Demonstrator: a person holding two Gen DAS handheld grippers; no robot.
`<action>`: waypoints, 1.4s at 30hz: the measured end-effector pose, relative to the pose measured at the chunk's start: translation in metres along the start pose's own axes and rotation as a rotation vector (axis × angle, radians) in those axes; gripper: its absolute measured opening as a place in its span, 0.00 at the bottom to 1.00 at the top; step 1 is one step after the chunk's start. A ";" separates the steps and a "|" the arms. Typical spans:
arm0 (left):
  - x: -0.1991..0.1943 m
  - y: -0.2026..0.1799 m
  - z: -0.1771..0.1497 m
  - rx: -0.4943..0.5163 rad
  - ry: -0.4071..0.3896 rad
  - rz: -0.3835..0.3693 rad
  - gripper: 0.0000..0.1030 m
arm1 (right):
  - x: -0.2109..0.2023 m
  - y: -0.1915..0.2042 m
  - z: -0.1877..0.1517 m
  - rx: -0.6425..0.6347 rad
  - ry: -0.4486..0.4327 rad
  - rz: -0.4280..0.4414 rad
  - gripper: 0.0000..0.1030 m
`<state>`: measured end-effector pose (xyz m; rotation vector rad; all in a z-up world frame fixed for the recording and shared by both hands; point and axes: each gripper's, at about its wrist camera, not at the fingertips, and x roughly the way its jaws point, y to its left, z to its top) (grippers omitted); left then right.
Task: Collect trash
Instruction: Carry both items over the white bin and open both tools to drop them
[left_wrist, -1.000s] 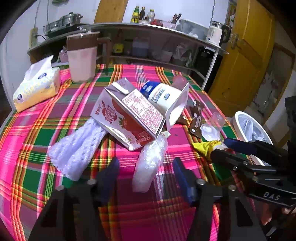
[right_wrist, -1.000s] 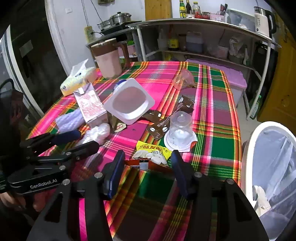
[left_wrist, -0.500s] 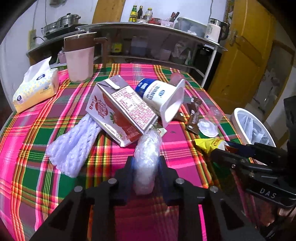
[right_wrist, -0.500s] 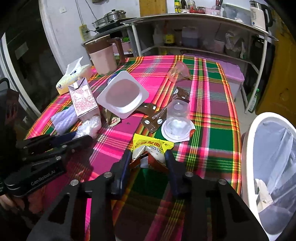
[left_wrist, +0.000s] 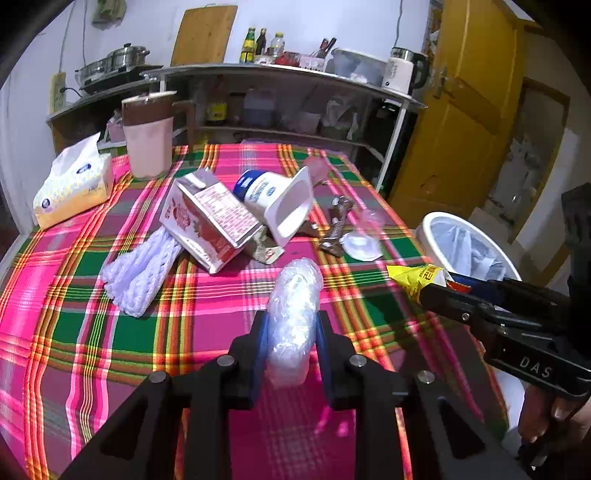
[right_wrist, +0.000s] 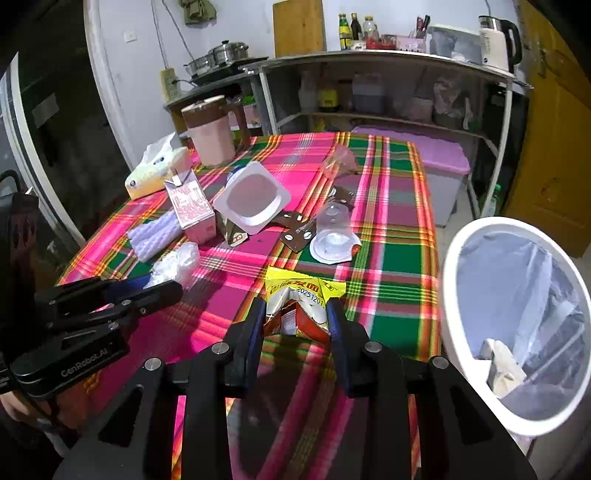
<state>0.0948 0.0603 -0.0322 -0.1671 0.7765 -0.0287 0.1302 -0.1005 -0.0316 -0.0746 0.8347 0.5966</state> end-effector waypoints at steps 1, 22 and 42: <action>-0.003 -0.003 0.000 0.003 -0.005 -0.003 0.25 | -0.006 0.000 -0.001 0.003 -0.009 -0.002 0.33; -0.041 -0.061 -0.002 0.076 -0.073 -0.075 0.25 | -0.086 -0.021 -0.027 0.049 -0.131 -0.064 0.33; -0.014 -0.109 0.017 0.160 -0.059 -0.161 0.25 | -0.102 -0.066 -0.036 0.127 -0.153 -0.143 0.33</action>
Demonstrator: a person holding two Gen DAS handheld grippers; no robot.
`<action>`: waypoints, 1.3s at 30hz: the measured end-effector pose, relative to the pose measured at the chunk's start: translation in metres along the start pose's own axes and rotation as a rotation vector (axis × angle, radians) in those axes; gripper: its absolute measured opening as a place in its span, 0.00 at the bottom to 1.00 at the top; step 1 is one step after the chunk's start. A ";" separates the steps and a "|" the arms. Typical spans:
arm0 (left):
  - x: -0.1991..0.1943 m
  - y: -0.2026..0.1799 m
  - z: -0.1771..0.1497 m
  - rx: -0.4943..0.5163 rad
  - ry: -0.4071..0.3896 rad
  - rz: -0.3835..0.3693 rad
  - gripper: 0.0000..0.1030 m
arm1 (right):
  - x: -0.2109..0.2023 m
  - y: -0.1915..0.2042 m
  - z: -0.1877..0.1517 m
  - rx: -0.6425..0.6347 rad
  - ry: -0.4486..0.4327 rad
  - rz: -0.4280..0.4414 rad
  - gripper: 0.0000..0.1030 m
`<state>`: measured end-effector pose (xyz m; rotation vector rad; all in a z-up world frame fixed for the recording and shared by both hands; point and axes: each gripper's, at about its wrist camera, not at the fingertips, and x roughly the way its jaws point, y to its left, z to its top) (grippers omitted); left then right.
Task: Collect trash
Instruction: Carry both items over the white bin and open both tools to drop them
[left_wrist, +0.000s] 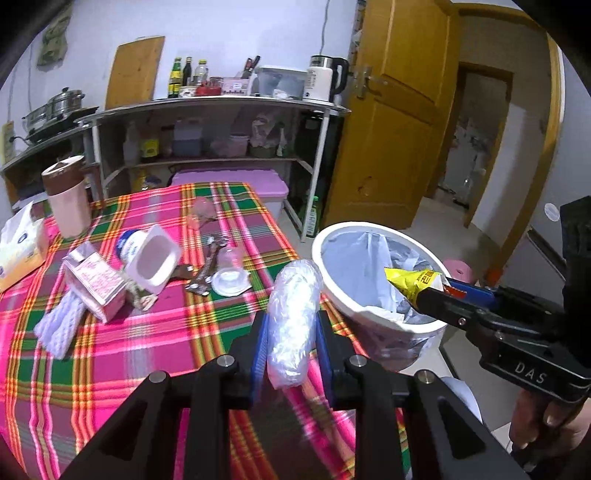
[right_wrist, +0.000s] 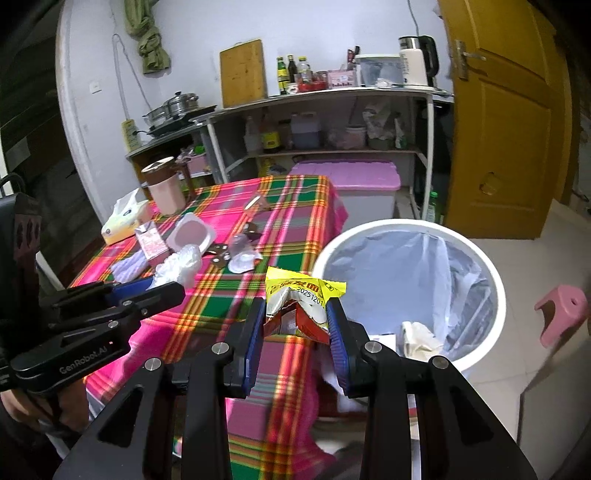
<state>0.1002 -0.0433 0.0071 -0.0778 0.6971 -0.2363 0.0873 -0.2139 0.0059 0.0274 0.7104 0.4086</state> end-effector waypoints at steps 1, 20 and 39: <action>0.003 -0.002 0.001 0.003 0.002 -0.003 0.25 | 0.000 -0.005 0.000 0.009 0.000 -0.007 0.33; 0.065 -0.059 0.030 0.103 0.034 -0.119 0.25 | 0.005 -0.077 0.002 0.129 0.011 -0.126 0.33; 0.126 -0.088 0.045 0.150 0.107 -0.202 0.26 | 0.038 -0.119 -0.002 0.189 0.097 -0.164 0.36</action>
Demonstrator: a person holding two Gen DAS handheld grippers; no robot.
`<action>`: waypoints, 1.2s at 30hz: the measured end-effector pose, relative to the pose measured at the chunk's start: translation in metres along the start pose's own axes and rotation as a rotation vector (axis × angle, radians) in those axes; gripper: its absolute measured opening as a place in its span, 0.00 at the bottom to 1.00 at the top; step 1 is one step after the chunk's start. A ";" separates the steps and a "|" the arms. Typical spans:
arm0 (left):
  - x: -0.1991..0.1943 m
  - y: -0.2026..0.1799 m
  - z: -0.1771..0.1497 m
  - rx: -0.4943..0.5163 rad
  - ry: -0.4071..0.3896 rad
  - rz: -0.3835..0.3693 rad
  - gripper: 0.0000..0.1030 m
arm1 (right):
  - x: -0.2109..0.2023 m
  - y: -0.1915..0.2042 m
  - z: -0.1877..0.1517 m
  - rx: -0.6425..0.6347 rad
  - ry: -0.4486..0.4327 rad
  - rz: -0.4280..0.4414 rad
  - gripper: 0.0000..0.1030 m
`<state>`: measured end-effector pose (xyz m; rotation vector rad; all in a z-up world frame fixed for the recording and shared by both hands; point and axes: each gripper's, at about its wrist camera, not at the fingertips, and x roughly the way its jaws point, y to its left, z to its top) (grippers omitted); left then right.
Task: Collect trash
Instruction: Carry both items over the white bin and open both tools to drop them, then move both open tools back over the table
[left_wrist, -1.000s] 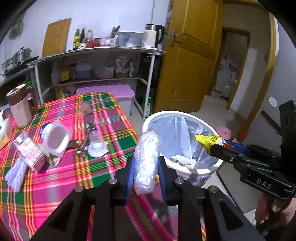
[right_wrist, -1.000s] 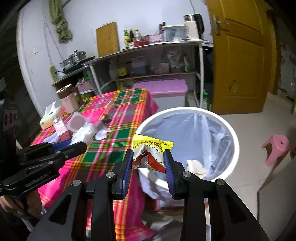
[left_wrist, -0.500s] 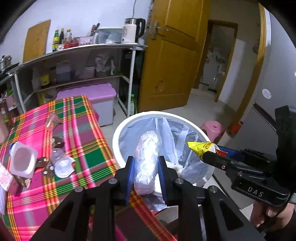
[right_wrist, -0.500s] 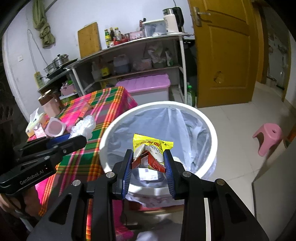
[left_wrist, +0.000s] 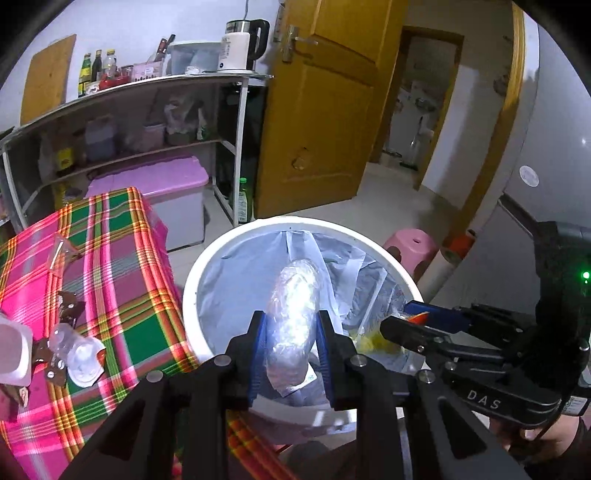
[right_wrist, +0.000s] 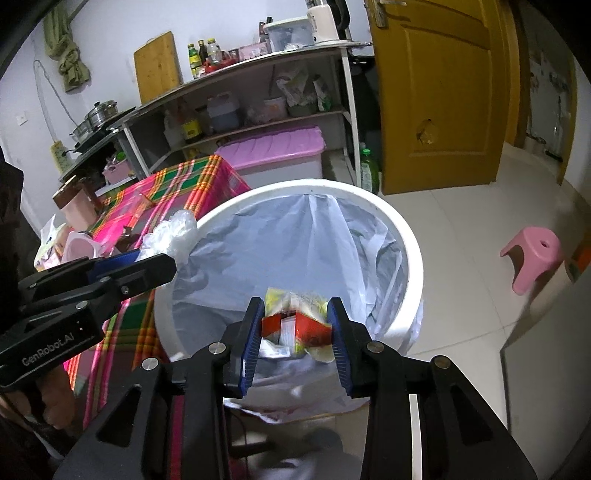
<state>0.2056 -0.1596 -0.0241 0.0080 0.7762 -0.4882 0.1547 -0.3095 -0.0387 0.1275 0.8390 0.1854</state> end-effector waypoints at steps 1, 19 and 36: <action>0.002 0.000 0.000 0.001 0.003 -0.003 0.26 | 0.001 -0.001 0.000 0.005 0.000 -0.001 0.40; -0.032 0.011 -0.015 -0.054 -0.027 -0.011 0.27 | -0.027 0.013 -0.002 0.003 -0.065 0.048 0.46; -0.103 0.031 -0.053 -0.112 -0.090 0.117 0.26 | -0.051 0.071 -0.022 -0.094 -0.059 0.162 0.46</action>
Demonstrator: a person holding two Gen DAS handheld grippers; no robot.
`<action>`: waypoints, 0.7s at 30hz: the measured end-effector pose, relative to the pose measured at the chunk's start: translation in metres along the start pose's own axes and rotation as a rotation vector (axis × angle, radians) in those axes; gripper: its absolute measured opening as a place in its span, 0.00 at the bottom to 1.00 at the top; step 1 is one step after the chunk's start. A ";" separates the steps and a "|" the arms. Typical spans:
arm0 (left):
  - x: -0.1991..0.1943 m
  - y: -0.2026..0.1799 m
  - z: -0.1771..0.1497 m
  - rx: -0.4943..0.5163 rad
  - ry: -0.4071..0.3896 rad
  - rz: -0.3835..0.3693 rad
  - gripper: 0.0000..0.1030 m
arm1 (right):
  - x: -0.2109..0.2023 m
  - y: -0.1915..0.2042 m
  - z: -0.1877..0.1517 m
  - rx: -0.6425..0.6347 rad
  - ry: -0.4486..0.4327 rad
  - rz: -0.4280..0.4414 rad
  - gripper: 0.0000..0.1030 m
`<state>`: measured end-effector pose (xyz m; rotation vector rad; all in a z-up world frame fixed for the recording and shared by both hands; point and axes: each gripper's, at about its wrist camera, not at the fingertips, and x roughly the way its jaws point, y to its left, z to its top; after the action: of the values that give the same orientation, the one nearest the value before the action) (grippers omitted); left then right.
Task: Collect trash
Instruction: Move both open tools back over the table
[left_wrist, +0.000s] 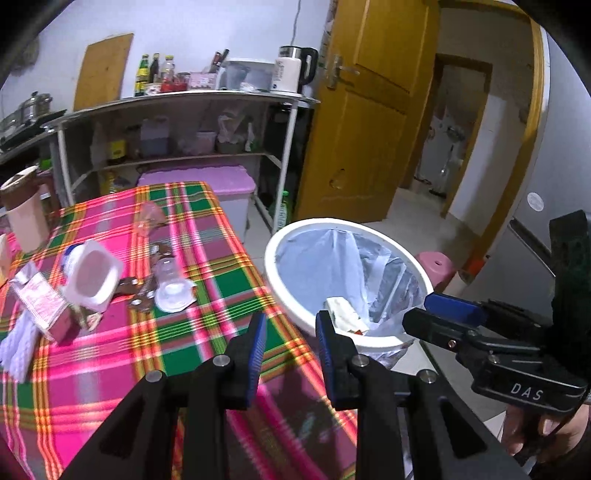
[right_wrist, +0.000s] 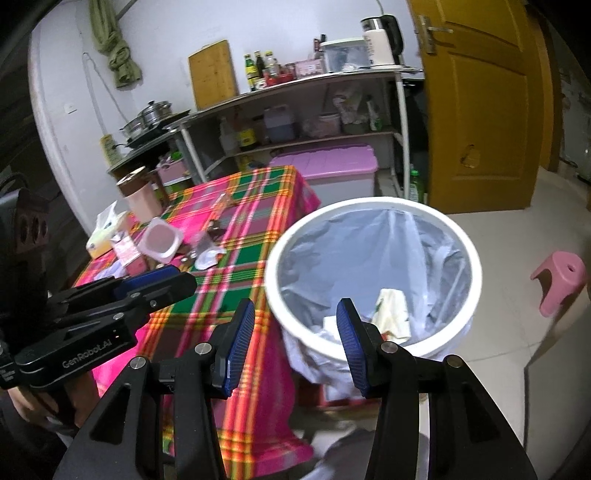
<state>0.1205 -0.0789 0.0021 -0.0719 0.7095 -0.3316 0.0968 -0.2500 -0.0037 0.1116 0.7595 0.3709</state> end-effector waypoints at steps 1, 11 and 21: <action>-0.005 0.003 -0.002 -0.005 -0.005 0.010 0.27 | 0.000 0.003 -0.001 -0.004 0.001 0.008 0.46; -0.040 0.022 -0.017 -0.040 -0.039 0.094 0.27 | -0.003 0.034 -0.006 -0.046 -0.002 0.064 0.46; -0.063 0.043 -0.032 -0.079 -0.054 0.149 0.27 | -0.006 0.063 -0.011 -0.099 -0.026 0.095 0.46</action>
<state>0.0667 -0.0167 0.0104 -0.1020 0.6698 -0.1587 0.0669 -0.1945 0.0066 0.0593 0.7104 0.4957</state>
